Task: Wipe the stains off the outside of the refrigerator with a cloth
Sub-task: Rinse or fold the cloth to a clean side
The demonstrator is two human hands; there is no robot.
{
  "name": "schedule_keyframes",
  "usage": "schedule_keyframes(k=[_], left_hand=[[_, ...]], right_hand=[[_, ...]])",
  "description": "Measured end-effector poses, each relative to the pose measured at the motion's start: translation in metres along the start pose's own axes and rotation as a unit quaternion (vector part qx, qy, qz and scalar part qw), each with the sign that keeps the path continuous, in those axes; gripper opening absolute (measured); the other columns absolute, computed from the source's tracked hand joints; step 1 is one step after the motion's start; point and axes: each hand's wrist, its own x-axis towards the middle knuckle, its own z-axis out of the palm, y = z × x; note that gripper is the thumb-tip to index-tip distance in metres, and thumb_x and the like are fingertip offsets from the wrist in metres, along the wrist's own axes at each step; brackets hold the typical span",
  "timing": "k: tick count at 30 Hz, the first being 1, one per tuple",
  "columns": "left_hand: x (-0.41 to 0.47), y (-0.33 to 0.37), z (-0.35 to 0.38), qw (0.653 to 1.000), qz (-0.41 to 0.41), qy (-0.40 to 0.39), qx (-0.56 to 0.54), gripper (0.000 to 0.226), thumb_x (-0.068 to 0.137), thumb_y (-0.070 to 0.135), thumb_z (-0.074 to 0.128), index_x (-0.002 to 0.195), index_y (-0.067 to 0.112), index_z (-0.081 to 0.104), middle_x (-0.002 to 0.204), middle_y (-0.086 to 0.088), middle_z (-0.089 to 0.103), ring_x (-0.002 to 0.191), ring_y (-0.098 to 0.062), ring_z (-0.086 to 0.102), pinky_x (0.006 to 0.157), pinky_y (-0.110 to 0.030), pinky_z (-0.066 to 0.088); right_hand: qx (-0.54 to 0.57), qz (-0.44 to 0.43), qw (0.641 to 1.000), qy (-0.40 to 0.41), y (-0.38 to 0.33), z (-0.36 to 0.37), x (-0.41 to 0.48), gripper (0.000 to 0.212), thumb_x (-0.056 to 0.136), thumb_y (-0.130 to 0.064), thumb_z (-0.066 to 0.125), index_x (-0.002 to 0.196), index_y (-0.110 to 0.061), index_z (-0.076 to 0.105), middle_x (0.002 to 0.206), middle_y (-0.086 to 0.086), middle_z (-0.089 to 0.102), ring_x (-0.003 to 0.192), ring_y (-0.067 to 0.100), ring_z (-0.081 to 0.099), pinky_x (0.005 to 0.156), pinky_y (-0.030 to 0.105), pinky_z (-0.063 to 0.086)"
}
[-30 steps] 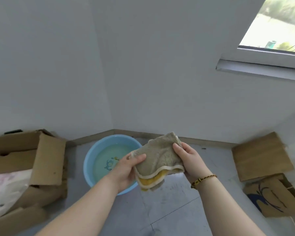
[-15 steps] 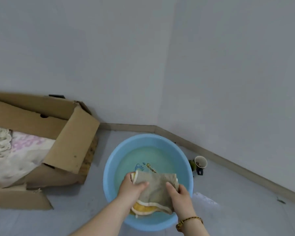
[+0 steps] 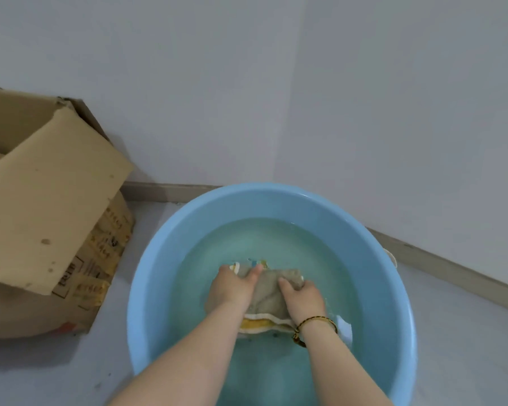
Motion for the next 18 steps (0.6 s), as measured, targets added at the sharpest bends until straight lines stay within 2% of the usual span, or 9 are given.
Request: schedule_keyframes(k=[4, 7, 9, 11, 13, 15, 16, 18], left_hand=[[0.011, -0.016, 0.005, 0.999, -0.014, -0.009, 0.052, 0.049, 0.083, 0.053, 0.052, 0.112, 0.012, 0.052, 0.117, -0.009, 0.061, 0.11, -0.028, 0.056, 0.084, -0.03, 0.041], [0.013, -0.023, 0.007, 0.998, -0.024, -0.006, 0.061, 0.044, 0.085, 0.052, 0.05, 0.111, 0.016, 0.053, 0.118, -0.007, 0.061, 0.111, -0.026, 0.056, 0.083, -0.029, 0.04], [0.015, -0.021, 0.007, 0.998, -0.019, -0.012, 0.055, 0.046, 0.088, 0.051, 0.047, 0.113, 0.013, 0.052, 0.113, -0.006, 0.061, 0.108, -0.027, 0.056, 0.079, -0.027, 0.038], [0.018, -0.017, 0.008, 0.999, -0.018, -0.027, 0.013, 0.047, 0.089, 0.049, 0.046, 0.112, 0.009, 0.055, 0.102, -0.007, 0.063, 0.098, -0.028, 0.058, 0.077, -0.027, 0.04], [0.018, -0.012, 0.01, 0.998, -0.013, -0.037, -0.056, 0.047, 0.089, 0.047, 0.047, 0.113, 0.008, 0.056, 0.111, -0.01, 0.063, 0.102, -0.029, 0.059, 0.083, -0.029, 0.043], [0.012, -0.004, 0.007, 0.992, -0.013, -0.041, -0.116, 0.046, 0.09, 0.043, 0.048, 0.116, 0.005, 0.054, 0.119, -0.014, 0.059, 0.109, -0.031, 0.056, 0.088, -0.031, 0.042], [0.009, 0.0, 0.004, 0.99, -0.014, -0.041, -0.137, 0.047, 0.091, 0.042, 0.048, 0.116, 0.002, 0.054, 0.119, -0.015, 0.058, 0.109, -0.031, 0.055, 0.088, -0.031, 0.042], [0.005, 0.008, -0.001, 0.987, -0.007, -0.042, -0.156, 0.045, 0.091, 0.042, 0.048, 0.107, 0.001, 0.057, 0.113, -0.018, 0.061, 0.105, -0.032, 0.056, 0.085, -0.031, 0.042]], right_hand=[[-0.085, -0.004, 0.996, -0.014, 0.01, 0.016, 0.006, 0.033, 0.092, -0.033, 0.049, 0.108, -0.005, 0.046, 0.117, 0.016, 0.059, 0.11, 0.03, 0.054, 0.085, 0.029, 0.041], [-0.117, -0.017, 0.993, -0.009, 0.011, 0.021, 0.006, 0.021, 0.093, -0.029, 0.047, 0.096, -0.012, 0.036, 0.118, 0.016, 0.058, 0.111, 0.031, 0.054, 0.086, 0.031, 0.042], [-0.129, -0.025, 0.991, -0.001, 0.011, 0.023, 0.008, 0.016, 0.095, -0.025, 0.043, 0.101, -0.011, 0.039, 0.121, 0.014, 0.057, 0.112, 0.03, 0.053, 0.087, 0.031, 0.042], [-0.129, -0.026, 0.991, 0.006, 0.011, 0.024, 0.01, 0.023, 0.095, -0.025, 0.04, 0.11, -0.007, 0.043, 0.119, 0.015, 0.057, 0.11, 0.03, 0.054, 0.087, 0.031, 0.042], [-0.06, -0.021, 0.998, 0.012, 0.009, 0.022, 0.009, 0.023, 0.093, -0.026, 0.045, 0.108, -0.009, 0.047, 0.113, 0.015, 0.059, 0.104, 0.029, 0.056, 0.085, 0.03, 0.042], [0.073, -0.025, 0.997, 0.005, -0.002, 0.019, 0.001, 0.019, 0.09, -0.024, 0.053, 0.105, -0.013, 0.05, 0.103, 0.008, 0.058, 0.094, 0.024, 0.055, 0.082, 0.027, 0.041], [0.126, -0.034, 0.991, 0.011, -0.006, 0.017, -0.005, 0.016, 0.089, -0.024, 0.055, 0.101, -0.015, 0.051, 0.1, 0.006, 0.057, 0.091, 0.022, 0.054, 0.082, 0.026, 0.042], [0.16, -0.076, 0.984, 0.023, -0.016, 0.014, -0.019, 0.013, 0.087, -0.027, 0.057, 0.085, -0.016, 0.051, 0.09, 0.004, 0.058, 0.087, 0.021, 0.054, 0.079, 0.028, 0.045]])
